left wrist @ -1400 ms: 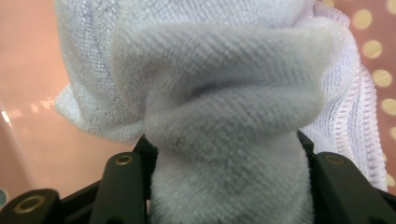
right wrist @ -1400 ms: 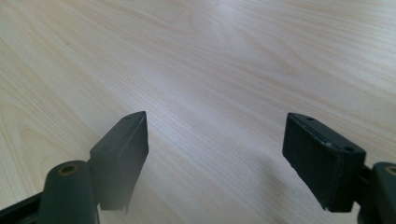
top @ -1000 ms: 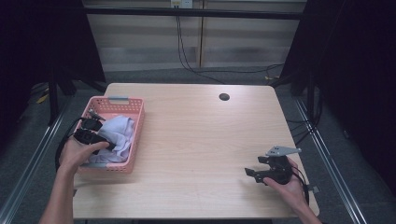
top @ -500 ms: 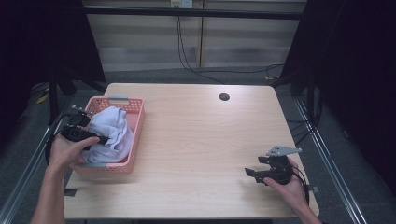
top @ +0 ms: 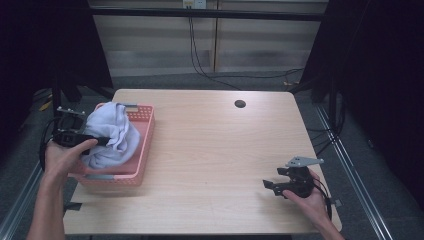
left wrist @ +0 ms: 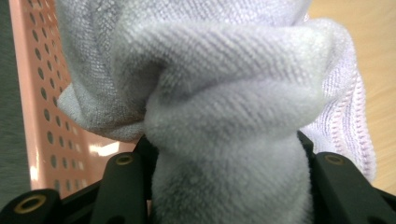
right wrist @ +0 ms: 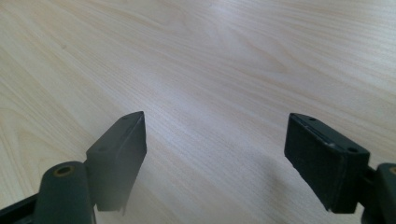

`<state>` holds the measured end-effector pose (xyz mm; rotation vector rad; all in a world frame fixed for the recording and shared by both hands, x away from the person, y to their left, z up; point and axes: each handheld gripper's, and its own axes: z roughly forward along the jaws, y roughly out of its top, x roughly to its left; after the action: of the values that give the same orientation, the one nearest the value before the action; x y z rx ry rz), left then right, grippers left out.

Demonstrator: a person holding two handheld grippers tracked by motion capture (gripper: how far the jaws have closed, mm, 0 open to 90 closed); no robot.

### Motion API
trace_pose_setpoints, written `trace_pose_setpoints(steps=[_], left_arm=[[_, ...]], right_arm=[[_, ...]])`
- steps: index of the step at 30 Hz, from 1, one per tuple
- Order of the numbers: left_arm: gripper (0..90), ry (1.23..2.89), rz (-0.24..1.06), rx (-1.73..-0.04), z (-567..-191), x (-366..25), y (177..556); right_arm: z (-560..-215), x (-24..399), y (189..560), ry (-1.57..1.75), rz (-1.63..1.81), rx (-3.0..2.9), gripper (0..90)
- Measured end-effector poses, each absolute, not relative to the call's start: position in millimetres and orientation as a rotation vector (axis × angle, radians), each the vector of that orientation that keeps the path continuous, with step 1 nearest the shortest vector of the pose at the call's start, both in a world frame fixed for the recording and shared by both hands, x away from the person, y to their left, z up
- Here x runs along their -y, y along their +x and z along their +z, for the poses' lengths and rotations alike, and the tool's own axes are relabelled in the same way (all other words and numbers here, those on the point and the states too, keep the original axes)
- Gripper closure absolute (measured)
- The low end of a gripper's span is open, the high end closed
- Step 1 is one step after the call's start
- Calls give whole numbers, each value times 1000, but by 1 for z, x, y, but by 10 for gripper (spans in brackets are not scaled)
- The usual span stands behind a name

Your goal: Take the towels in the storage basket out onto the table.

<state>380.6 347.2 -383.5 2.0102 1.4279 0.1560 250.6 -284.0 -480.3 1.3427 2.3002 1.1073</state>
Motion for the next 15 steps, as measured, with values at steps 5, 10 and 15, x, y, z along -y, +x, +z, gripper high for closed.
trace_pose_setpoints(steps=[5,10,15], left_arm=[[493,1997,177,-1418,-379,-351,377],[491,1972,191,-1393,-365,-353,373],[489,1981,222,-1358,-349,-347,371]], right_arm=[[-480,285,249,1340,1110,-2302,213],[-480,286,249,1341,1112,-2298,213],[-481,286,250,1348,1115,-2305,214]])
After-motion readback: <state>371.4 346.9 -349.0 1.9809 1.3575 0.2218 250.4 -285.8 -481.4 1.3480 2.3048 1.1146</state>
